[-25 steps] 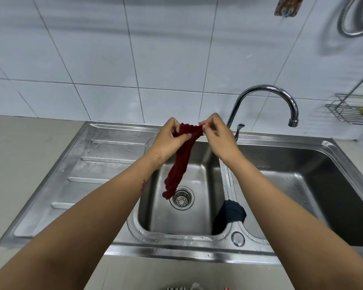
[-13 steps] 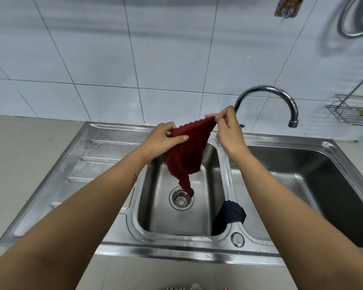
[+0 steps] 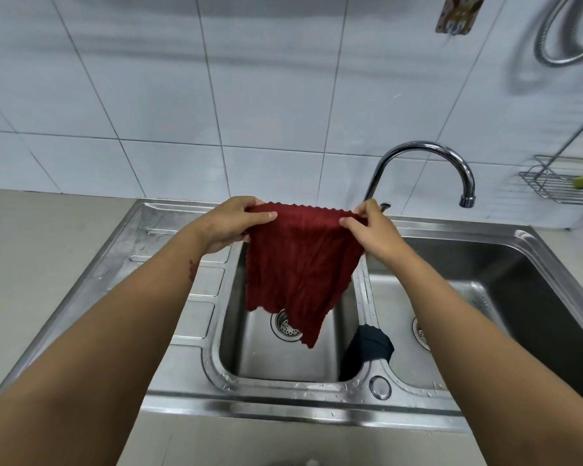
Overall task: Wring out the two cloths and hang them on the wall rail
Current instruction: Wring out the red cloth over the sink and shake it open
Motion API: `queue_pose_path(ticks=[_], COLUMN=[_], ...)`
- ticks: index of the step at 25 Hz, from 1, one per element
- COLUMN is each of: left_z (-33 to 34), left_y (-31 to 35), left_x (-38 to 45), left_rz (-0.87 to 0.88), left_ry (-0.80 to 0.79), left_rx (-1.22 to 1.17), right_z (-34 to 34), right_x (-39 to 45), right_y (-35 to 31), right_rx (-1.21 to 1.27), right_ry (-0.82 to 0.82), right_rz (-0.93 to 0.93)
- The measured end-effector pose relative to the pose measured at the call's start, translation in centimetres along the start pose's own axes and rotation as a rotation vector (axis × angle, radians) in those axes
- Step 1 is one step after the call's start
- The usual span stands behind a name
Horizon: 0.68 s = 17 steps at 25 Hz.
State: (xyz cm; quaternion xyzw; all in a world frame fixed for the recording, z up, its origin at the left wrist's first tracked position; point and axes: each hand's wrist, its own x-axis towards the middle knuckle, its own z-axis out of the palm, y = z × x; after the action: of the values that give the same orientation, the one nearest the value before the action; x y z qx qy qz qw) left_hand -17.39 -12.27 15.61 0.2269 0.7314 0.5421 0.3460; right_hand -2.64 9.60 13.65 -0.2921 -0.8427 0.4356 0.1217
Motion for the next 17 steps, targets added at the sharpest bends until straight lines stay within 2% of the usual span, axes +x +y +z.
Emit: queue_pose_path(ticks=[3,5,8,11,15,17], left_z=[-0.4,-0.5,-0.8,-0.6,-0.3,-0.5], left_y=[0.0,0.0,-0.2,-0.2,0.5,1.1], left_x=[0.5,0.7,1.0,0.9,0.6,0.4], left_rz=[0.000,0.021,0.072,0.161,0.225,0.267], left_ry=[-0.021,0.038,0.258,0.488,0.716,0.779], left_rx=[-0.124,-0.008,0.339,0.508,0.550,0.533], right_z=[-0.3,-0.5,-0.9,-1.5,-2.4,-3.2], right_x=[-0.1,-0.1,0.0,0.0,-0.7,-0.8], right_y=[0.2,0.4,1.5,1.6,0.3,-0.4], right_rx=[0.101,0.072,-0.051,-0.140,0.177,0.240], right_ry=[-0.154,-0.160,-0.060,0.023,-0.137,-0.132], right_rz=[0.077,0.070,0.054,0.058,0.049,0.039])
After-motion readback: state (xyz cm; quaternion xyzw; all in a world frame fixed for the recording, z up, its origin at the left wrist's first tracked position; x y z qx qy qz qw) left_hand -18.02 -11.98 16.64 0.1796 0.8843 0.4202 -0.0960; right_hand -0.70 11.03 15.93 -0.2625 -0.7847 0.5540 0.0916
